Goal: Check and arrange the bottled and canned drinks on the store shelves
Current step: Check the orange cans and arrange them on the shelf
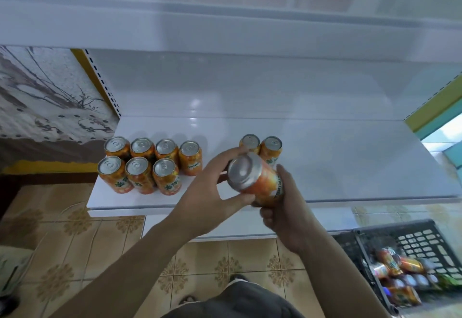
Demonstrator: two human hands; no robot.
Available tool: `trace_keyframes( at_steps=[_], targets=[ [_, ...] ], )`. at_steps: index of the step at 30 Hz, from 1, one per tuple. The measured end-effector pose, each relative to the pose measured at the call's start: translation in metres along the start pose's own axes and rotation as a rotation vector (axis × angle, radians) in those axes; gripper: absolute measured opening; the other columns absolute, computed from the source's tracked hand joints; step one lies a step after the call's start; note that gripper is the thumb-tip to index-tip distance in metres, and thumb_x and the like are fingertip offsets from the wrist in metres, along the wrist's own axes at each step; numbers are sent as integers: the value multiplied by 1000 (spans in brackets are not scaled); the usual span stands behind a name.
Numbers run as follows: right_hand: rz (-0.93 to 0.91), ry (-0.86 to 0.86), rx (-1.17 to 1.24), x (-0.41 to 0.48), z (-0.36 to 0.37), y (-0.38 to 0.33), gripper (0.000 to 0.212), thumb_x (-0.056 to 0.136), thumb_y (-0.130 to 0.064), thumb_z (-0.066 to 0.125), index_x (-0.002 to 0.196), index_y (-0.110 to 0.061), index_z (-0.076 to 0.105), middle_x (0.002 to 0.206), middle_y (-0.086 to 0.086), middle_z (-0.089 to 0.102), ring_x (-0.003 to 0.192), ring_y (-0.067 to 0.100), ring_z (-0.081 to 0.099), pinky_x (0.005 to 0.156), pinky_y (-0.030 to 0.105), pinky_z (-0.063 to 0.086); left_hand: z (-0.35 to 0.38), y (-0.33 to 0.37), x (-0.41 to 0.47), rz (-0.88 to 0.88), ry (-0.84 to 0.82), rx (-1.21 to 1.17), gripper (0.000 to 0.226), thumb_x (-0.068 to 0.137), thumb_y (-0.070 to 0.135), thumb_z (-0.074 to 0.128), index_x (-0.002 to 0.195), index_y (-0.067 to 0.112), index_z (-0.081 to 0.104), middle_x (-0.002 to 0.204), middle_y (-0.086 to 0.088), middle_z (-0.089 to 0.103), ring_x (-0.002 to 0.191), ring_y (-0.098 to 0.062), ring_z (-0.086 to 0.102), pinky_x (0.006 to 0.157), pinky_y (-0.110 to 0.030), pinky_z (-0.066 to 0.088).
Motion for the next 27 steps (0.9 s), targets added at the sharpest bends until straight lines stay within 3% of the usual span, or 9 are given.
trace_keyframes(
  at_steps=[2, 4, 6, 8, 13, 16, 20, 24, 27],
  targets=[
    [-134, 211, -260, 7, -37, -24, 60, 92, -66, 52, 103, -9, 65, 72, 4, 66, 56, 13, 55, 55, 27, 49, 10, -17, 10, -83, 48, 73, 61, 84, 22, 79, 131, 43, 47, 130, 28, 49, 123, 4, 50, 104, -21, 47],
    [-271, 373, -706, 13, -65, -54, 60, 91, -68, 54, 116, -13, 61, 87, 0, 68, 75, 18, 64, 71, 37, 54, 23, -30, 20, -146, 67, 100, 50, 87, 30, 75, 128, 44, 50, 126, 27, 52, 117, 8, 52, 98, -17, 47],
    [-342, 437, -1163, 24, -75, -79, 57, 88, -70, 56, 124, -26, 54, 104, 0, 67, 94, 24, 62, 79, 35, 46, 34, -41, 31, -222, 78, 101, 41, 89, 37, 71, 127, 40, 55, 124, 24, 58, 108, 13, 55, 88, -12, 47],
    [-342, 412, -1415, 46, -83, -92, 58, 85, -67, 62, 129, -30, 52, 116, 0, 65, 105, 25, 60, 80, 32, 38, 40, -50, 41, -300, 109, 126, 32, 91, 40, 68, 122, 38, 60, 118, 24, 63, 98, 16, 57, 77, -10, 45],
    [-320, 382, -1524, 109, -112, -113, 64, 82, -48, 75, 135, -24, 48, 127, 8, 57, 117, 31, 56, 86, 35, 39, 46, -68, 54, -403, 208, 248, 27, 95, 38, 62, 120, 29, 63, 111, 18, 65, 91, 6, 58, 74, -16, 43],
    [-326, 377, -1524, 134, -116, -125, 63, 82, -38, 76, 136, -21, 47, 127, 12, 55, 119, 34, 56, 85, 35, 39, 48, -77, 56, -491, 209, 303, 32, 95, 39, 62, 124, 26, 61, 105, 14, 64, 91, -5, 60, 76, -24, 43],
    [-341, 358, -1522, 156, -115, -125, 59, 84, -29, 73, 137, -21, 47, 127, 11, 54, 119, 34, 54, 82, 33, 36, 50, -83, 58, -529, 200, 350, 33, 95, 42, 61, 123, 26, 59, 102, 13, 63, 89, -8, 60, 71, -25, 42],
    [-287, 343, -1533, 165, -114, -124, 65, 86, -26, 70, 144, -18, 40, 133, 13, 51, 125, 35, 50, 85, 37, 39, 47, -93, 65, -554, 158, 411, 36, 95, 44, 60, 127, 26, 57, 107, 13, 63, 95, -10, 61, 79, -31, 52],
    [-292, 350, -1596, 157, -107, -134, 69, 89, -23, 65, 150, -17, 34, 141, 14, 47, 132, 34, 42, 97, 41, 40, 40, -100, 65, -574, 131, 448, 39, 94, 45, 60, 128, 27, 56, 107, 14, 64, 94, -12, 63, 85, -37, 57]
  ],
)
Point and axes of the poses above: each hand's wrist, its own x-axis towards the middle knuckle, its own z-axis out of the palm, y = z × x, the point moved 8 cm from there along x, towards the middle knuckle
